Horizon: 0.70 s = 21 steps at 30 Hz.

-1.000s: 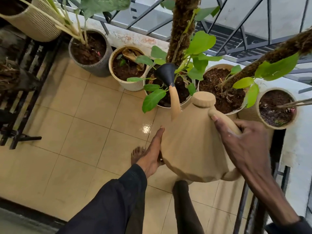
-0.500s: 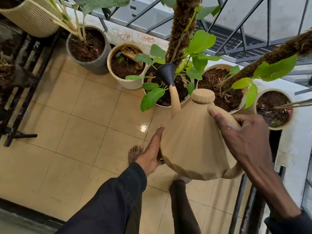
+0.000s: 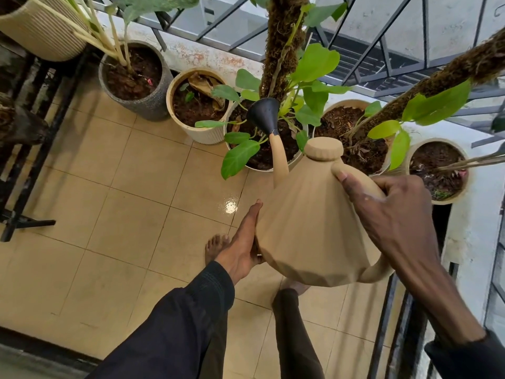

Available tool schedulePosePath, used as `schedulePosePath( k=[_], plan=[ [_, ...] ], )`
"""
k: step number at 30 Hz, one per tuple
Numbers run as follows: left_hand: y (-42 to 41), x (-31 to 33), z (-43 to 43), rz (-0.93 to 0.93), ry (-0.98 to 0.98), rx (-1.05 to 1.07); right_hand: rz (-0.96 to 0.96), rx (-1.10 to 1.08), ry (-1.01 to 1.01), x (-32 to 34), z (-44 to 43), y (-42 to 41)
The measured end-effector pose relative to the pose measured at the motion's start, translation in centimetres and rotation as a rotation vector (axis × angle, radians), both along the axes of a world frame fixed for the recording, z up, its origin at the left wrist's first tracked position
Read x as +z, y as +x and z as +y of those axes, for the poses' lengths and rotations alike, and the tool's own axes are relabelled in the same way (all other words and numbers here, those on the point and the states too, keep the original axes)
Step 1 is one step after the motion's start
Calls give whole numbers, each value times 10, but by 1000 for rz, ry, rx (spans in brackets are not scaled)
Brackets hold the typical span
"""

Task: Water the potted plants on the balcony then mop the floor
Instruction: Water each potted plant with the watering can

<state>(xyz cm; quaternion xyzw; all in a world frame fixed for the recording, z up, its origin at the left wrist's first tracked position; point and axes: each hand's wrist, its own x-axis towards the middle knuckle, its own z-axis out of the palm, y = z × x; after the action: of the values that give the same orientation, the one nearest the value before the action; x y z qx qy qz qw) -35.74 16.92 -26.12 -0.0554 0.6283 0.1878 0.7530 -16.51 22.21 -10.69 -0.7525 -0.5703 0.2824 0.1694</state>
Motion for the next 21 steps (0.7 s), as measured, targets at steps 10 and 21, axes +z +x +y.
schedulePosePath(
  k=[10,21],
  plan=[
    [0,1,-3,7,-10,18,-8,6,-22,1,1,-2],
    [-5,3,-2,2,2,33,-9,2,2,0,2,-7]
  ],
)
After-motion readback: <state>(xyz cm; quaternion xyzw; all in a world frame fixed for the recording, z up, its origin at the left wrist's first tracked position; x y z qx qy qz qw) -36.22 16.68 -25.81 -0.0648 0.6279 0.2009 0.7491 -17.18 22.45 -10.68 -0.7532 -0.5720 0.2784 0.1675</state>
